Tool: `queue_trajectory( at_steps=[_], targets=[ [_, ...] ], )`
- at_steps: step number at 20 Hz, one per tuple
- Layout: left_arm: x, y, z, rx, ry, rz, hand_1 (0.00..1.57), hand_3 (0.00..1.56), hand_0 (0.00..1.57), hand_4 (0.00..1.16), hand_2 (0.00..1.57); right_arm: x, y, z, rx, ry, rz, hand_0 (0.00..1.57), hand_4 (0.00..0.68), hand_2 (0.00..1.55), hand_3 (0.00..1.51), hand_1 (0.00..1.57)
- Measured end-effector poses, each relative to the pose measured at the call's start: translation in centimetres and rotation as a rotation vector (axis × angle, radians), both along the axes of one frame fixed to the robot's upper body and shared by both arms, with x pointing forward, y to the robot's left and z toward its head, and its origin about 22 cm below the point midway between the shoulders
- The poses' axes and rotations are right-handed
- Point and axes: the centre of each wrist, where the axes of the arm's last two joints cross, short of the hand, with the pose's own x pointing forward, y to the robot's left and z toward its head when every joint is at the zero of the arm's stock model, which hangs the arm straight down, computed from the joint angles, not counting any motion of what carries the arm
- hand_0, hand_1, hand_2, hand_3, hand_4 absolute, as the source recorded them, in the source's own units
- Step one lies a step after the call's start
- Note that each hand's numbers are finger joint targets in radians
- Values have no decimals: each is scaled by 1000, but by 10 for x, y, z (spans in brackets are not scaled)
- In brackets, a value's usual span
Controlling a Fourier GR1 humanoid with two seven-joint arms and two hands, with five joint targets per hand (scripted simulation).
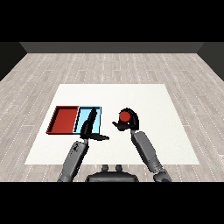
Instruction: Pick the red can and put it in the red box
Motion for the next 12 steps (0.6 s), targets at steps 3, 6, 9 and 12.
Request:
queue_trajectory(
  at_steps=[3,6,9,12],
  targets=[
    [-2,-20,2,-4,-1,-27,0,0,0,0,0,-3,6,2,-1,-17,14,1407,639,1405,1392,1407],
    [1,-33,-1,1,4,-44,0,0,0,0,0,-6,19,6,3,-31,37,1376,626,1404,1398,1376],
    [-2,-36,-2,4,10,-57,0,0,0,0,0,-9,23,16,13,-43,55,1387,611,1407,1396,1387],
    [-4,-50,-2,13,15,-64,0,0,0,0,0,-9,30,22,12,-57,74,1402,618,1422,1405,1402]
  ],
)
